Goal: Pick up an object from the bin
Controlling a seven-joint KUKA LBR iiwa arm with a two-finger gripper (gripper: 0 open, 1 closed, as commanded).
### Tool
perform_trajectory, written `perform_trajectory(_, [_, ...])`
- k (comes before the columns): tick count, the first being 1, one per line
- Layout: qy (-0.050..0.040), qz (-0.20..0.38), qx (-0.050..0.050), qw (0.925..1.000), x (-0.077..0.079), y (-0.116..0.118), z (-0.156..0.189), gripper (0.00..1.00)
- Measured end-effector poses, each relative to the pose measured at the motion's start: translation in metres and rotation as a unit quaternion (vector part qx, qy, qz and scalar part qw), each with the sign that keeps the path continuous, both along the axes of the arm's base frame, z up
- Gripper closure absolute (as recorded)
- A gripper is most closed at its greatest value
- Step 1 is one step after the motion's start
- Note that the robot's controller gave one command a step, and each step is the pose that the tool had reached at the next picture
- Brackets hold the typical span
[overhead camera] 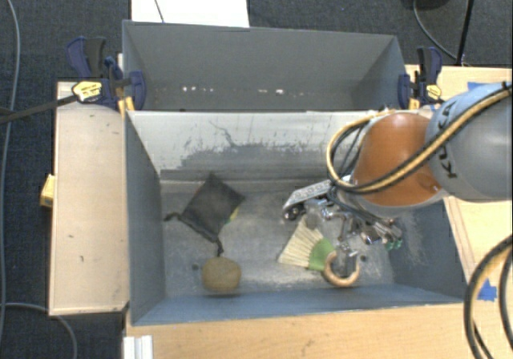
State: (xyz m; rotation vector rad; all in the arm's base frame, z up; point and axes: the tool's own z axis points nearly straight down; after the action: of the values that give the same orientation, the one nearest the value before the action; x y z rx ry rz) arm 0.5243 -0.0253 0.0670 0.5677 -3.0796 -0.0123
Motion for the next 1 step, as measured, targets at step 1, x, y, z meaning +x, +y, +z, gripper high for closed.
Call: perform_trajectory(1, [-0.0006,0.004,-0.001,1.0,0.0109,0.0268,0.0008,1.0])
